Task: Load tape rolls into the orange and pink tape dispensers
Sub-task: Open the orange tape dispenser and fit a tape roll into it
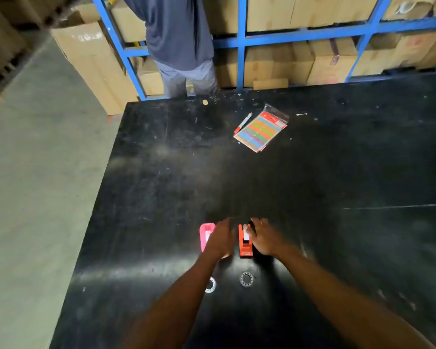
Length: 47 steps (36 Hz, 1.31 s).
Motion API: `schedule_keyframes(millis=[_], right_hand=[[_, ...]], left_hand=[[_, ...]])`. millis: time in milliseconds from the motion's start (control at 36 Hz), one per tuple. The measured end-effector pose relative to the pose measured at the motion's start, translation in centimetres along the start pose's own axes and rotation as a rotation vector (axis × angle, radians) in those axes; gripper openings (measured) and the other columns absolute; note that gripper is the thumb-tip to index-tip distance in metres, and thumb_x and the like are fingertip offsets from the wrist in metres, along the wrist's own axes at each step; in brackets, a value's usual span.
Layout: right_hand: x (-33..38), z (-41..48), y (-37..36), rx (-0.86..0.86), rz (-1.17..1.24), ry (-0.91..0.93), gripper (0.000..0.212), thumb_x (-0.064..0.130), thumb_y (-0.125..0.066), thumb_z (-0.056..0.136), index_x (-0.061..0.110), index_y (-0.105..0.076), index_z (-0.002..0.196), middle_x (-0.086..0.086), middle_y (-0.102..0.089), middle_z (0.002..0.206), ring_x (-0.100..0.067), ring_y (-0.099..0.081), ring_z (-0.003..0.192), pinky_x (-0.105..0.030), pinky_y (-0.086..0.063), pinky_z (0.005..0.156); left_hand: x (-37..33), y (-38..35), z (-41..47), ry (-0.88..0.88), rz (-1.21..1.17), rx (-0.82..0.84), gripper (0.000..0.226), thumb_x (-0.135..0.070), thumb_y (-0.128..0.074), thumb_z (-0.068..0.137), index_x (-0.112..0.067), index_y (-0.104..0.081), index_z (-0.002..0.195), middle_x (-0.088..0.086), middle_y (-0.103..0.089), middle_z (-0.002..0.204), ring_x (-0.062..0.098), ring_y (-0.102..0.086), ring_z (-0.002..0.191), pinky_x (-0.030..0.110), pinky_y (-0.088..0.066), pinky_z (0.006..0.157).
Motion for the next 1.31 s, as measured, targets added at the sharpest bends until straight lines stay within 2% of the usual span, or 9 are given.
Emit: schedule_keyframes(millis=[111,306,528,667,722,833,1111,1222,1306], right_hand=[[-0.1,0.2,-1.4,0.029,0.107,-0.021,0.054,0.046,-0.036,0.103,0.013,-0.037,0.145,-0.018,-0.036,0.143,-0.037,-0.050,0.128,-0.040,-0.038,0.108],[-0.3,1.1,-2.4,-0.027,0.152,-0.006,0.047,0.041,-0.033,0.105,0.015,-0.041,0.143,-0.017,-0.043,0.136,-0.037,-0.056,0.120,-0.040,-0.043,0.104],[-0.6,0.7,-2.9,-0.041,0.280,0.005,0.047,0.040,-0.031,0.106,0.016,-0.042,0.145,-0.018,-0.052,0.137,-0.031,-0.049,0.130,-0.036,-0.035,0.110],[-0.4,-0.2,-2.2,-0.059,0.385,0.003,0.050,0.042,-0.032,0.105,0.018,-0.042,0.148,-0.005,-0.046,0.153,-0.021,-0.041,0.141,-0.031,-0.027,0.115],[-0.4,-0.5,-1.9,-0.058,0.442,-0.001,0.051,0.047,-0.034,0.104,0.024,-0.041,0.148,0.000,-0.047,0.152,-0.018,-0.043,0.140,-0.030,-0.028,0.114],[0.1,-0.5,-2.1,0.016,0.532,0.017,0.055,0.051,-0.035,0.102,0.024,-0.034,0.150,-0.007,-0.051,0.147,-0.025,-0.053,0.132,-0.045,-0.036,0.115],[1.7,-1.1,-0.4,-0.027,0.570,0.122,0.032,0.041,-0.031,0.106,0.017,-0.047,0.120,-0.006,-0.063,0.108,-0.020,-0.062,0.099,-0.037,-0.046,0.095],[0.0,-0.9,1.4,-0.160,0.598,0.096,0.027,0.039,-0.032,0.105,0.016,-0.045,0.107,0.003,-0.055,0.086,-0.014,-0.055,0.076,-0.034,-0.042,0.081],[-1.6,-0.6,3.3,-0.223,0.565,0.065,0.025,0.042,-0.031,0.105,0.022,-0.045,0.102,0.003,-0.054,0.086,-0.019,-0.055,0.076,-0.028,-0.046,0.073]], left_hand=[[0.3,-1.6,0.4,0.026,0.015,0.031,0.024,-0.013,-0.045,0.101,0.002,-0.060,0.111,0.025,-0.066,0.119,0.039,-0.061,0.111,0.042,-0.044,0.096],[0.5,-3.2,1.9,0.021,-0.086,0.021,0.027,-0.006,-0.042,0.101,0.003,-0.067,0.097,0.025,-0.070,0.102,0.040,-0.064,0.095,0.044,-0.048,0.084],[1.9,-4.8,0.9,0.181,-0.391,0.116,0.037,-0.026,-0.038,0.107,-0.005,-0.063,0.124,0.032,-0.068,0.108,0.045,-0.066,0.100,0.048,-0.052,0.087],[1.9,-5.0,0.4,0.198,-0.532,0.132,0.031,-0.029,-0.041,0.105,-0.011,-0.064,0.116,0.013,-0.063,0.086,0.025,-0.057,0.078,0.041,-0.044,0.072],[1.4,-4.6,0.3,0.175,-0.551,0.117,0.033,-0.030,-0.040,0.106,-0.011,-0.063,0.120,0.013,-0.068,0.096,0.026,-0.062,0.083,0.040,-0.046,0.074],[0.1,-3.9,-0.3,0.121,-0.467,0.077,0.040,-0.032,-0.033,0.108,-0.013,-0.056,0.135,0.013,-0.066,0.130,0.027,-0.063,0.120,0.042,-0.049,0.106],[-1.6,-2.5,-0.6,0.064,-0.401,0.036,0.041,-0.034,-0.026,0.108,-0.012,-0.049,0.133,0.014,-0.064,0.124,0.028,-0.063,0.114,0.042,-0.048,0.104],[-0.4,-1.6,-0.2,0.139,-0.447,-0.047,0.037,-0.031,-0.026,0.109,-0.005,-0.047,0.125,0.004,-0.059,0.078,0.020,-0.058,0.062,0.037,-0.054,0.067],[0.7,-0.6,-0.2,0.150,-0.345,-0.070,0.027,-0.027,-0.028,0.108,-0.007,-0.047,0.111,0.004,-0.054,0.074,0.016,-0.053,0.054,0.033,-0.046,0.055]])
Point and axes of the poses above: each hand's wrist, its own z-axis towards the middle knuckle, its own y-axis out of the back of the hand, x = y × z, the point moved 9 cm from there along z, towards the middle knuckle
